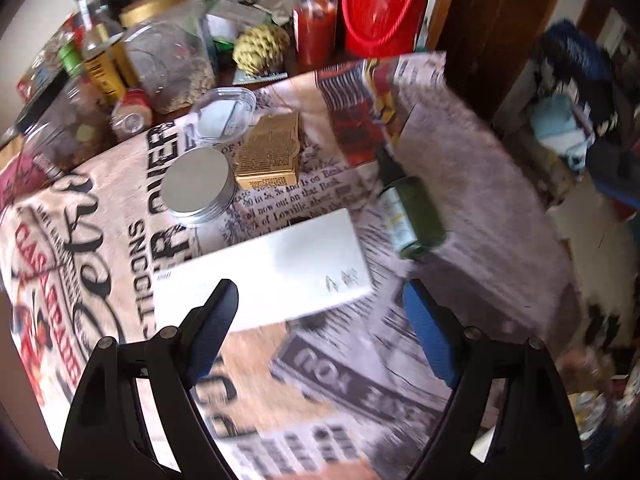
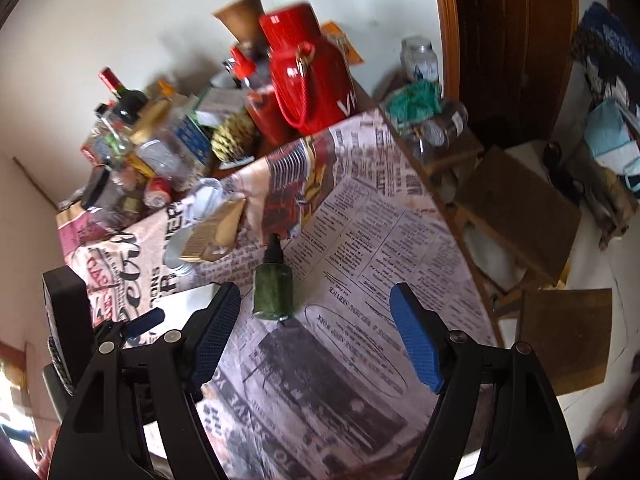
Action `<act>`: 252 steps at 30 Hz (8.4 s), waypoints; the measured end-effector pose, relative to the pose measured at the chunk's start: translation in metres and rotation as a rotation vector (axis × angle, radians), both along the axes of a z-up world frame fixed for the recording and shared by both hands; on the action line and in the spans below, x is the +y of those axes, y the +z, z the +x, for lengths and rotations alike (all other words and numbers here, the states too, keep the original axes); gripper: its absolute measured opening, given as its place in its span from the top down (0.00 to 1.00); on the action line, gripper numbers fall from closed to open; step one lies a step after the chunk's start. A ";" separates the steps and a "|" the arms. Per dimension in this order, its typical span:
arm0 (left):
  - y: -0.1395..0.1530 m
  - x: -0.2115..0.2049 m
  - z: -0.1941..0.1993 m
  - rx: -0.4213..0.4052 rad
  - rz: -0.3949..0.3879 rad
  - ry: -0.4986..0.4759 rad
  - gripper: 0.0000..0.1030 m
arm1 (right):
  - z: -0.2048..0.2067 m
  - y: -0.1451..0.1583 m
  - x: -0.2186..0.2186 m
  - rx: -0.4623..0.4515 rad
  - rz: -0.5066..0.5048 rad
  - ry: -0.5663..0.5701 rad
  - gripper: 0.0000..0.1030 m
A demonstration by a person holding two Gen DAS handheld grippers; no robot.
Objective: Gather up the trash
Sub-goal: 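Move the left tool to the white card while the right tool approaches the green spray bottle, then grasp the white card with the left tool while the right tool grasps the green spray bottle, then carry the white card and green spray bottle down over the white bin, then open both tools over the white bin, dropping the card and bottle, then raise both open tools back up toward the table, then move the left tool to the silver round lid while the right tool grasps the small clear bottle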
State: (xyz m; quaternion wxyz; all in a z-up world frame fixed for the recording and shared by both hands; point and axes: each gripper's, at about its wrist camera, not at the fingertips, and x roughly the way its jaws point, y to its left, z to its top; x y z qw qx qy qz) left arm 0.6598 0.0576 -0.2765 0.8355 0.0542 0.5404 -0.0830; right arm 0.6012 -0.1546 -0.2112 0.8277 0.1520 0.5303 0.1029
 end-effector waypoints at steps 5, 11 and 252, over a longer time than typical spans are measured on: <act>-0.023 -0.005 0.009 -0.059 0.093 -0.017 0.16 | 0.020 -0.025 0.008 0.040 -0.003 0.008 0.28; -0.028 -0.005 0.009 -0.113 0.149 -0.033 0.17 | 0.036 -0.049 0.022 0.092 0.021 0.044 0.28; 0.194 0.028 -0.221 -0.413 -0.128 0.416 0.13 | -0.153 0.135 0.015 -0.426 -0.047 0.369 0.24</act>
